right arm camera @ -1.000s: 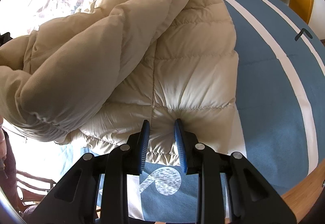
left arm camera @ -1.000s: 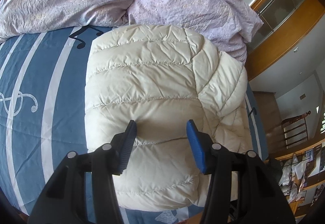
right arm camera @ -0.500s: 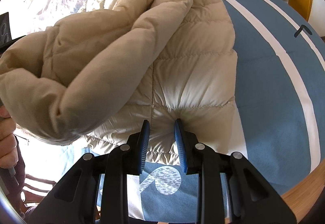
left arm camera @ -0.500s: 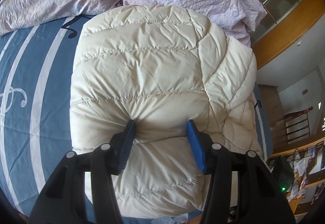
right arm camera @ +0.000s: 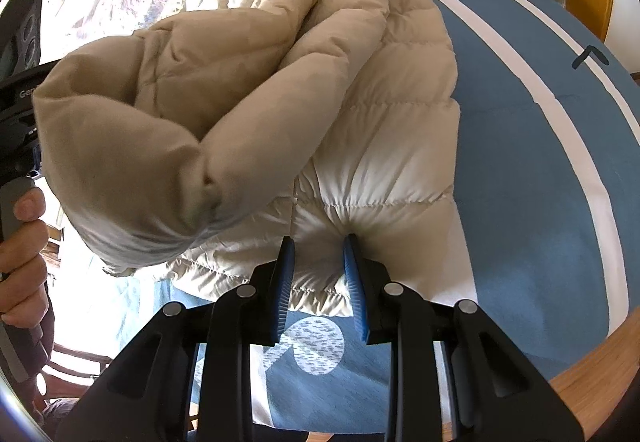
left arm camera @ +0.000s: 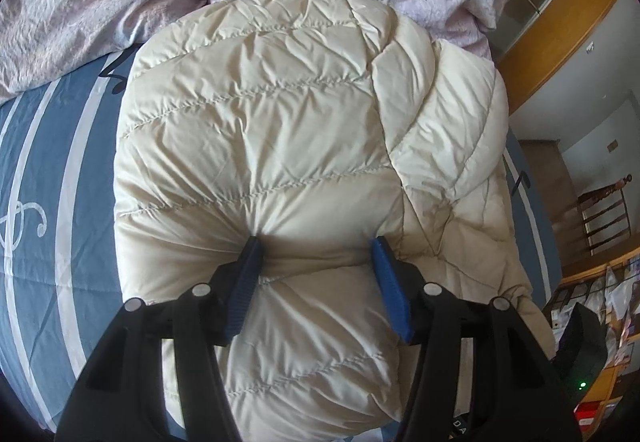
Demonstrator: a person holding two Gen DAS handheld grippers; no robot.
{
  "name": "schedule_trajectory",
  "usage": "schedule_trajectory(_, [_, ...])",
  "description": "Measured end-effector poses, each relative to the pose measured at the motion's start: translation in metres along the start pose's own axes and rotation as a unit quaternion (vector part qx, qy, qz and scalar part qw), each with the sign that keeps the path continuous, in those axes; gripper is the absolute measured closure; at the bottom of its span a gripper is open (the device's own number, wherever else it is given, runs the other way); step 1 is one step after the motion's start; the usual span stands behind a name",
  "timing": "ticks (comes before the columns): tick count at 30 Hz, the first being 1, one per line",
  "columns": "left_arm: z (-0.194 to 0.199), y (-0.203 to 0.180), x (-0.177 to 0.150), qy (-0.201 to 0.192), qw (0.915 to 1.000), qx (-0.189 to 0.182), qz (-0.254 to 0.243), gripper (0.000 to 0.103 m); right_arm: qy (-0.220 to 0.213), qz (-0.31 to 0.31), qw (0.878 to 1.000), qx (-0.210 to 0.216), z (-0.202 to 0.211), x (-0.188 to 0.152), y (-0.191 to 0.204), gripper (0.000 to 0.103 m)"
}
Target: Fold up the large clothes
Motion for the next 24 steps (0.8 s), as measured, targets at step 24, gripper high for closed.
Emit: schedule_trajectory(24, [-0.023, -0.020, 0.001, -0.006, 0.9968, 0.036, -0.071, 0.045, -0.006, -0.007, 1.000, 0.005, -0.004, 0.004, 0.004, 0.076])
Point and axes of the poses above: each gripper's, at about its wrist camera, not at the fingertips, and z roughly against the way its jaws point, y to its left, x to its top, the point moved 8 cm from there along -z, roughly the way its jaws point, and after that the axes turned 9 degrees about x, right-handed, at the moved point
